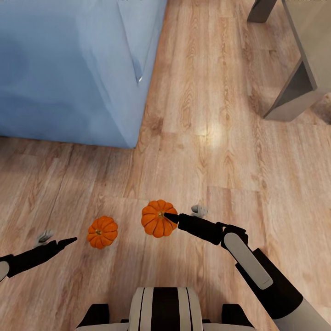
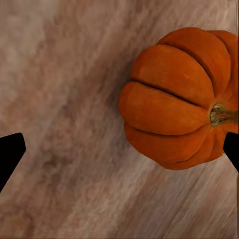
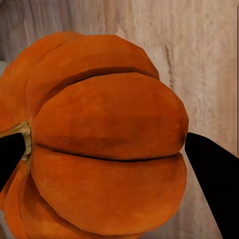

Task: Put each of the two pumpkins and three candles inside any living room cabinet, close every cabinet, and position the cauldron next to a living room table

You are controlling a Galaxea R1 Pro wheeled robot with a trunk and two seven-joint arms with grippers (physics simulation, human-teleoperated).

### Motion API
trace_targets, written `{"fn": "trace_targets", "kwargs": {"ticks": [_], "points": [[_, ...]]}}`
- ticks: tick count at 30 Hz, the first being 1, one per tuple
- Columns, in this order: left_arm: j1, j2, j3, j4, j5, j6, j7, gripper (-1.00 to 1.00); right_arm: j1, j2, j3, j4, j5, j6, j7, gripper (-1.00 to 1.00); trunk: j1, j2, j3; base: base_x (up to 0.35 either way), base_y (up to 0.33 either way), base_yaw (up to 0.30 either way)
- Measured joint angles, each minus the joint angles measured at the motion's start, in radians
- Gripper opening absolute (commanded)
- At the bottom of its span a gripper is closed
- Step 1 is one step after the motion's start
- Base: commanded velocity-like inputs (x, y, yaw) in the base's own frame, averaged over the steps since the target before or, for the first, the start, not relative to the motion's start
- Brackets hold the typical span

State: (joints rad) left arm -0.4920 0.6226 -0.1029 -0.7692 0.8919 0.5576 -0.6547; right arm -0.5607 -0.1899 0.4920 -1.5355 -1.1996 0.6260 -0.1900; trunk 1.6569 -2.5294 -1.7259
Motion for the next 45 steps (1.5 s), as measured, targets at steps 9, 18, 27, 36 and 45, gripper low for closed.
{"fn": "trace_targets", "kwargs": {"ticks": [9, 18, 27, 36, 45], "points": [[0.0, -0.001, 0.0, 0.005, 0.0, 0.0, 0.001, 1.0, 0.0, 0.0, 0.0, 0.001, 0.002, 0.0, 0.0, -1.0, 0.0, 0.0, 0.0, 0.112, -0.015, 0.0], [0.0, -0.001, 0.001, 0.004, 0.0, -0.001, 0.0, 1.0, 0.0, 0.004, 0.001, 0.002, 0.001, 0.0, 0.0, -1.0, 0.0, 0.0, 0.0, 0.024, 0.0, 0.0], [0.0, -0.002, 0.0, 0.0, 0.0, -0.002, 0.0, 1.0, 0.0, 0.005, 0.001, -0.006, 0.0, 0.0, 0.002, -1.0, 0.003, -0.001, -0.023, 0.0, 0.0, 0.0], [0.0, -0.005, -0.002, -0.001, 0.0, -0.002, -0.001, 1.0, 0.0, 0.003, 0.048, -0.012, -0.01, 0.011, 0.195, -1.0, 0.004, -0.002, -0.027, 0.0, 0.0, 0.0], [0.0, -0.005, -0.002, -0.001, 0.0, -0.002, -0.001, 1.0, 0.0, 0.002, 0.084, -0.012, -0.006, 0.006, 0.216, -1.0, 0.007, -0.003, -0.054, 0.0, 0.0, 0.0]]}}
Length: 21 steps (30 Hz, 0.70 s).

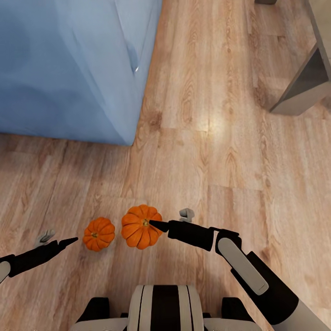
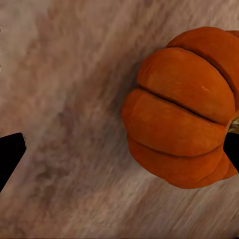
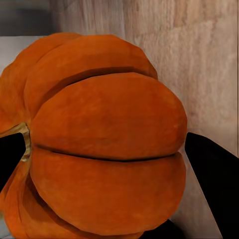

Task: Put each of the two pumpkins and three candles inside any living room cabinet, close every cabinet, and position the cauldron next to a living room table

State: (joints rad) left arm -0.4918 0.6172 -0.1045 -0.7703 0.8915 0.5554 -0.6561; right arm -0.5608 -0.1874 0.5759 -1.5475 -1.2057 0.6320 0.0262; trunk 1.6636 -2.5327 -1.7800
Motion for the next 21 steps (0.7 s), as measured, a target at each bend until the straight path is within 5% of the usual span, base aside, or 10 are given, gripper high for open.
{"fn": "trace_targets", "kwargs": {"ticks": [4, 21], "points": [[0.0, 0.0, -0.001, 0.0, 0.0, -0.003, 0.0, 1.0, 0.0, 0.0, 0.0, 0.0, 0.002, -0.001, -0.001, -1.0, 0.002, -0.001, -0.015, 0.0, 0.0, 0.0], [0.0, -0.001, -0.008, -0.004, 0.0, -0.02, 0.0, 1.0, 0.0, -0.001, 0.001, 0.0, 0.004, -0.004, -0.001, -1.0, 0.002, -0.001, -0.016, 0.0, -0.046, 0.0]]}}
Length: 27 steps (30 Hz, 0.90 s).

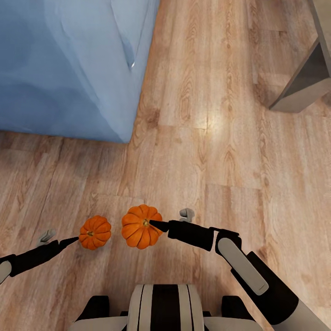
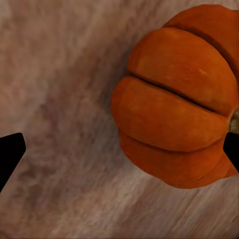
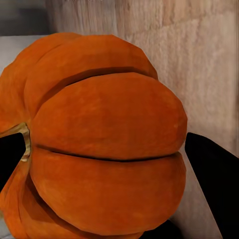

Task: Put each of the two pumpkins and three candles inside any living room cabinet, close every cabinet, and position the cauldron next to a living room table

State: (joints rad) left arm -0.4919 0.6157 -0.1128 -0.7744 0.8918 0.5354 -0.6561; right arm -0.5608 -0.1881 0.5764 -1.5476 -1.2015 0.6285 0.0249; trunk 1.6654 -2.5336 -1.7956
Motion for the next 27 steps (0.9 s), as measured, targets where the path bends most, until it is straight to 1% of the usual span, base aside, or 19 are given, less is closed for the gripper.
{"fn": "trace_targets", "kwargs": {"ticks": [8, 22, 25, 27], "points": [[0.0, 0.0, 0.0, 0.0, 0.0, 0.0, 0.0, 1.0, 0.0, 0.0, 0.0, 0.0, 0.001, 0.0, -0.002, -1.0, 0.0, 0.0, 0.0, 0.043, -0.047, 0.0], [0.0, 0.0, 0.007, 0.0, 0.0, 0.0, 0.0, 1.0, 0.0, 0.0, 0.001, 0.0, 0.001, 0.0, -0.003, -1.0, 0.0, 0.0, 0.0, 0.027, -0.011, 0.0], [0.0, 0.0, 0.006, 0.0, -0.001, 0.0, 0.0, 1.0, 0.0, 0.0, 0.0, 0.0, 0.003, 0.0, -0.003, -1.0, 0.001, -0.001, -0.011, 0.0, 0.0, 0.0], [0.0, 0.0, 0.005, 0.0, 0.0, 0.0, 0.0, 1.0, 0.0, 0.0, 0.0, 0.0, 0.0, 0.0, -0.003, -1.0, 0.001, -0.001, -0.012, 0.0, 0.0, 0.0]]}}
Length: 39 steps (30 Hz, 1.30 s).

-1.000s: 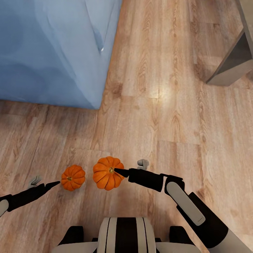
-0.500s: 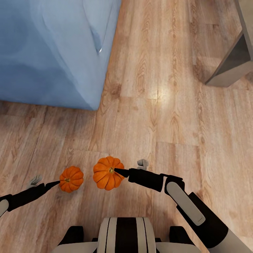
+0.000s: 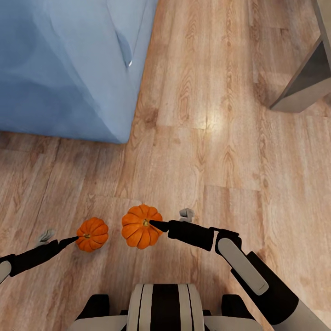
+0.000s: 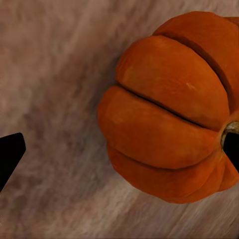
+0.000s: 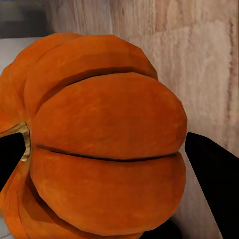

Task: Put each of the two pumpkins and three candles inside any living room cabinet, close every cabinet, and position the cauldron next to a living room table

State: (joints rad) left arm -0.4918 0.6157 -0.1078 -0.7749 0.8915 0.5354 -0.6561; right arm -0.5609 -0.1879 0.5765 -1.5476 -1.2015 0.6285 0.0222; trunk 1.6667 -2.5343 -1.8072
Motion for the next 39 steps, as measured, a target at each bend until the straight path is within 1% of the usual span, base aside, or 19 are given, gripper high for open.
{"fn": "trace_targets", "kwargs": {"ticks": [1, 6, 16, 18, 20, 22, 32, 36, 39], "points": [[0.0, 0.0, 0.0, 0.0, 0.0, 0.0, 0.0, 1.0, 0.0, 0.0, 0.0, 0.0, 0.001, 0.0, 0.0, -1.0, 0.0, 0.0, 0.0, 0.0, 0.0, 0.0], [0.0, 0.0, -0.003, 0.0, 0.005, 0.002, 0.0, 1.0, 0.0, 0.0, 0.001, 0.0, 0.003, 0.0, 0.0, -1.0, 0.002, -0.001, -0.019, 0.0, 0.0, 0.0], [0.0, 0.0, -0.006, -0.002, 0.008, 0.003, -0.001, 1.0, 0.0, 0.0, 0.0, 0.0, 0.001, 0.0, 0.0, -1.0, 0.002, -0.001, -0.019, 0.0, -0.001, 0.0], [0.0, 0.0, -0.007, -0.002, 0.005, 0.001, -0.01, 1.0, 0.0, 0.0, 0.0, 0.0, 0.001, 0.0, 0.0, -1.0, 0.002, -0.001, -0.019, 0.0, -0.103, 0.0], [-0.001, 0.0, -0.007, -0.002, 0.012, 0.005, -0.024, 1.0, 0.0, 0.0, 0.0, 0.0, 0.001, 0.0, 0.0, -1.0, 0.002, -0.001, -0.019, 0.0, -0.155, 0.0], [-0.001, 0.0, -0.007, -0.003, 0.012, 0.005, -0.033, 1.0, 0.0, 0.0, 0.0, 0.0, 0.001, 0.0, 0.0, -1.0, 0.002, -0.001, -0.019, 0.0, -0.066, 0.0], [0.0, 0.0, -0.007, -0.002, 0.005, 0.001, -0.037, 1.0, 0.0, 0.0, 0.001, 0.0, 0.001, 0.0, 0.0, -1.0, 0.002, -0.001, -0.019, 0.008, -0.009, 0.0], [0.0, 0.001, -0.01, -0.003, 0.016, 0.011, -0.043, 1.0, 0.0, 0.001, 0.001, 0.0, 0.0, 0.0, 0.0, -1.0, 0.002, -0.001, -0.019, 0.122, -0.026, 0.0], [0.0, 0.001, -0.01, -0.003, 0.015, 0.012, -0.046, 1.0, 0.0, 0.001, 0.001, 0.0, 0.001, 0.0, 0.0, -1.0, 0.002, -0.001, -0.019, 0.033, -0.025, 0.0]]}}
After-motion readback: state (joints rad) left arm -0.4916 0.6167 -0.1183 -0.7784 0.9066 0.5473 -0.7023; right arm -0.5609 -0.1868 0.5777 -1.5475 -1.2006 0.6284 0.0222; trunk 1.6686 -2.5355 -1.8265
